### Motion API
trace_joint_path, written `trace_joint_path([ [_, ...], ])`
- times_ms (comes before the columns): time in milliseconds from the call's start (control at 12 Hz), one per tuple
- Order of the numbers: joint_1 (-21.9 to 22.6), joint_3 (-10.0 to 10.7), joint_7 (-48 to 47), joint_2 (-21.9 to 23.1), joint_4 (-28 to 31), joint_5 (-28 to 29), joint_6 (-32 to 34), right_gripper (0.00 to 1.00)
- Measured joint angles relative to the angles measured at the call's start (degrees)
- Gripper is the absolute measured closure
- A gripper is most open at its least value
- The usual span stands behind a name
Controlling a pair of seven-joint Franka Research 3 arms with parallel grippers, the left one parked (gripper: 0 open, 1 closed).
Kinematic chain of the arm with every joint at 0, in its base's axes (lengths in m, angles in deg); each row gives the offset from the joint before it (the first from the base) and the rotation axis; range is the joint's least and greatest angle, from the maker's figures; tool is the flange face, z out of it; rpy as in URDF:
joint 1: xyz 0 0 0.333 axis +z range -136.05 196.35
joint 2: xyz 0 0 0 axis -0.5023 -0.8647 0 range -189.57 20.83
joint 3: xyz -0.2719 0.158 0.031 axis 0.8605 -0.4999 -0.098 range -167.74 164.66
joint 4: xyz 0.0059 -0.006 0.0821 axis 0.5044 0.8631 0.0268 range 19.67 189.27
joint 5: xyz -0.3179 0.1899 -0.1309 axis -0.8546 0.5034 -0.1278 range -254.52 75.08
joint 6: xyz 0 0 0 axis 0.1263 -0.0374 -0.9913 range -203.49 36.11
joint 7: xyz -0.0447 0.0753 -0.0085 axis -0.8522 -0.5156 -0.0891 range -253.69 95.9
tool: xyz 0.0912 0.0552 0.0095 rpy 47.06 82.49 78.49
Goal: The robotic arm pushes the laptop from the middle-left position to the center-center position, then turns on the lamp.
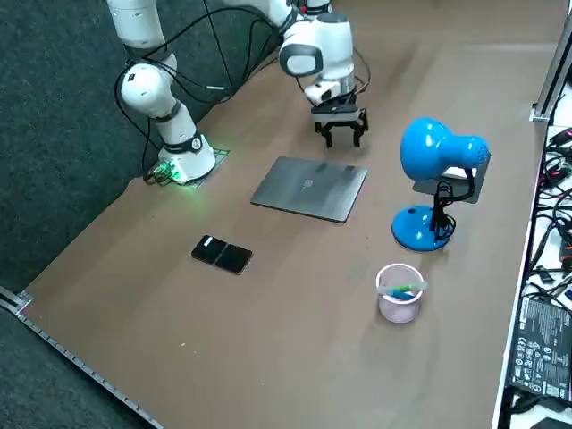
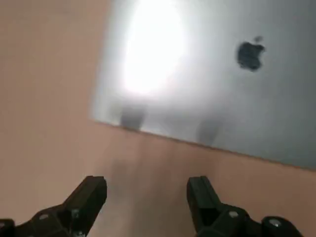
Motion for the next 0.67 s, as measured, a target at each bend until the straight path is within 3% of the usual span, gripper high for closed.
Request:
trace_joint_path([
  [250,-0.14,0.08,5.3,-0.03,-6.6,0.0,3.89,0.01],
  [417,-0.51,0.17,8.93,-0.97,-10.53,-0.05,4.31,0.19],
  [583,-1.07,0.4,15.23,-2.71,-13.8,-0.34,4.45,0.24],
  [667,-1.5,0.46,19.0,-3.68,-14.99,-0.66,4.46,0.32],
])
